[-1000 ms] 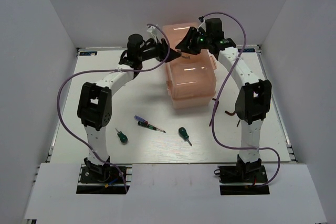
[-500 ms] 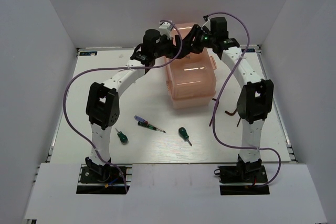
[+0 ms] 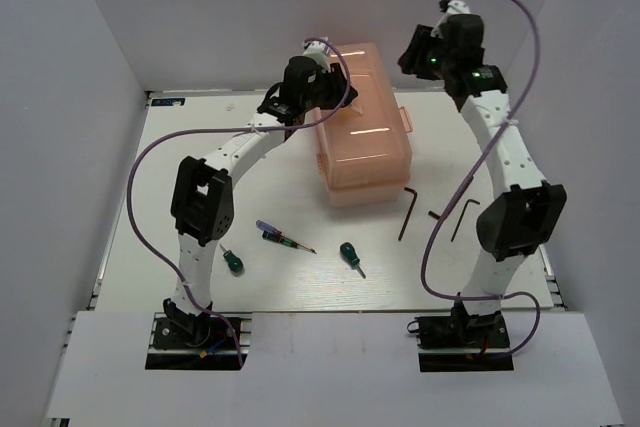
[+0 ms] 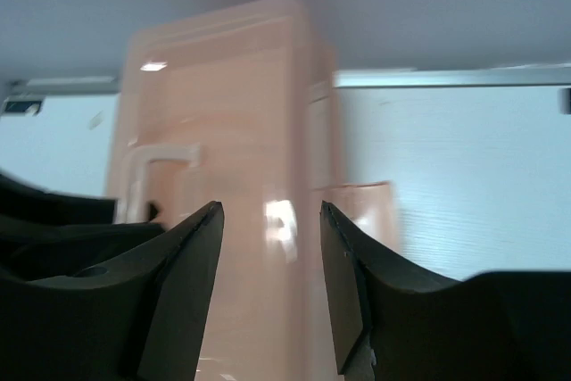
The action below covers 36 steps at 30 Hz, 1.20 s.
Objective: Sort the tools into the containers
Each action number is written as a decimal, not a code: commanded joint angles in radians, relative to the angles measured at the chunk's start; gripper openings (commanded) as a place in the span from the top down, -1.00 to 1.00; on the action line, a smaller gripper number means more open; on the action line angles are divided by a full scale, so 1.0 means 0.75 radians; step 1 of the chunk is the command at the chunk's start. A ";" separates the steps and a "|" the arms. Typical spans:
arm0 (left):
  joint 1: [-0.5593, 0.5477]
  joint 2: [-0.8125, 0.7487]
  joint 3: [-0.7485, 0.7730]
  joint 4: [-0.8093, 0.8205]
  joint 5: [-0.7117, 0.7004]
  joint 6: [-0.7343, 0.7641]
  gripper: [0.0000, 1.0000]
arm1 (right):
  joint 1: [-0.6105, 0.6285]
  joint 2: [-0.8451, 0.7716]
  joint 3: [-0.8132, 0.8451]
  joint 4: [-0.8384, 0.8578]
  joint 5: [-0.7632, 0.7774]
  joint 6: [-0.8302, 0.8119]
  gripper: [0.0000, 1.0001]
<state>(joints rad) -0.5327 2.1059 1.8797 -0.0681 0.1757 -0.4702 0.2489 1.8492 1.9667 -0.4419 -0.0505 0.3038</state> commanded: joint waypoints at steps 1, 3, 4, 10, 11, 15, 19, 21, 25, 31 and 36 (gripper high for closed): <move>-0.010 0.051 0.040 -0.148 -0.034 -0.046 0.03 | -0.178 -0.028 -0.082 0.012 0.094 -0.101 -0.07; -0.010 0.066 0.069 -0.149 -0.034 -0.058 0.25 | -0.268 -0.013 -0.186 0.025 -0.085 -0.080 -0.07; -0.010 0.078 0.069 -0.149 -0.018 -0.058 0.34 | -0.315 0.027 -0.196 0.019 -0.264 -0.080 -0.07; -0.010 0.090 0.126 -0.185 0.025 -0.058 1.00 | -0.481 0.201 -0.280 0.096 -0.838 -0.092 -0.26; -0.010 0.090 0.126 -0.197 0.026 -0.046 1.00 | -0.485 0.230 -0.280 0.100 -0.851 -0.084 -0.26; -0.010 0.078 0.112 -0.198 0.026 -0.046 1.00 | -0.498 0.320 -0.276 0.192 -0.953 0.016 -0.26; -0.010 0.066 0.099 -0.198 0.052 -0.046 1.00 | -0.483 0.414 -0.240 0.295 -1.029 0.139 -0.26; -0.010 0.066 0.099 -0.198 0.052 -0.046 1.00 | -0.481 0.453 -0.209 0.370 -1.058 0.227 -0.26; -0.010 0.066 0.099 -0.198 0.066 -0.046 1.00 | -0.459 0.574 -0.084 0.334 -1.068 0.270 -0.23; -0.010 0.066 0.144 -0.210 0.081 -0.058 1.00 | -0.418 0.641 -0.051 0.248 -0.994 0.210 -0.20; -0.010 0.066 0.187 -0.210 0.095 -0.058 1.00 | -0.408 0.639 -0.080 0.248 -1.049 0.208 0.21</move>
<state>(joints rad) -0.5289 2.1529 1.9804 -0.1707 0.1730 -0.5587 -0.0608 2.3329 1.8919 -0.2588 -0.7940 0.4625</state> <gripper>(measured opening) 0.380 0.431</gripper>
